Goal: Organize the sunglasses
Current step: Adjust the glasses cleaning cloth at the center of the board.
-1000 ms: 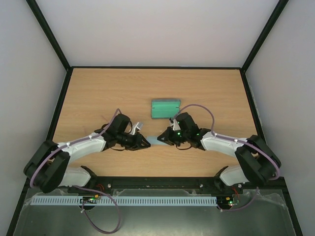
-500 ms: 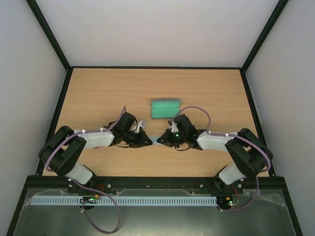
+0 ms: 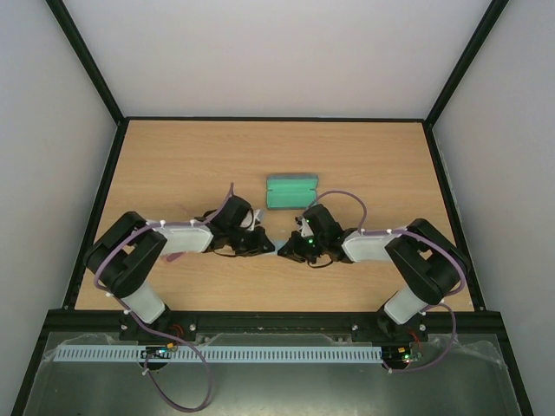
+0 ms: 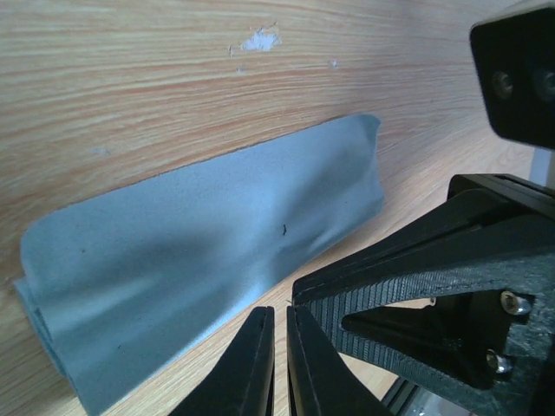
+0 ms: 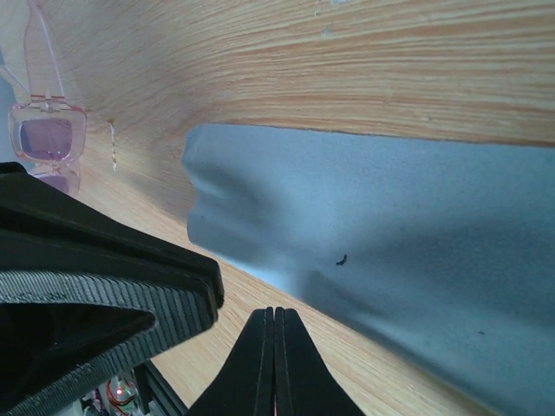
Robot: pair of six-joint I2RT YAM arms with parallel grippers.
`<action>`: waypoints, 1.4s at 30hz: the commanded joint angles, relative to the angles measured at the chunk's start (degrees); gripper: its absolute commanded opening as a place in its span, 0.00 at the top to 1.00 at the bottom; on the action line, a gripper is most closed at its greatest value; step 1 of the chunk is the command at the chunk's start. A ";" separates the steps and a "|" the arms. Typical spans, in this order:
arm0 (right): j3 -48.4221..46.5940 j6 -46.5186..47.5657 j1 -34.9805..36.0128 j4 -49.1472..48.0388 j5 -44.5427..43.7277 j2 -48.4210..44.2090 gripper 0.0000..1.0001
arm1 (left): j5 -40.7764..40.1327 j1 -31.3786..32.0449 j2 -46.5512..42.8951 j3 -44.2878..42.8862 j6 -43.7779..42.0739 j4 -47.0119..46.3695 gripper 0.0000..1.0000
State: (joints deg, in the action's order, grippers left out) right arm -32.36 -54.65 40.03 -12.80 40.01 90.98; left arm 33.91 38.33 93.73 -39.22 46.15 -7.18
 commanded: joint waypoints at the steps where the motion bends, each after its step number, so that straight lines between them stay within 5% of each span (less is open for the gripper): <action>1: -1.30 1.09 -0.13 -1.77 -1.14 0.76 0.99 | -1.90 1.32 1.23 -1.09 -0.82 -0.52 0.92; 42: 1.47 4.12 -1.05 3.68 -7.32 -0.40 0.99 | -7.64 1.75 1.09 1.46 -3.16 2.29 0.95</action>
State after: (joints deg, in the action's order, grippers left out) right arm -32.16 -52.23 39.70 -12.91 35.90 92.40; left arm 28.05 39.97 96.33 -38.83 44.05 -7.79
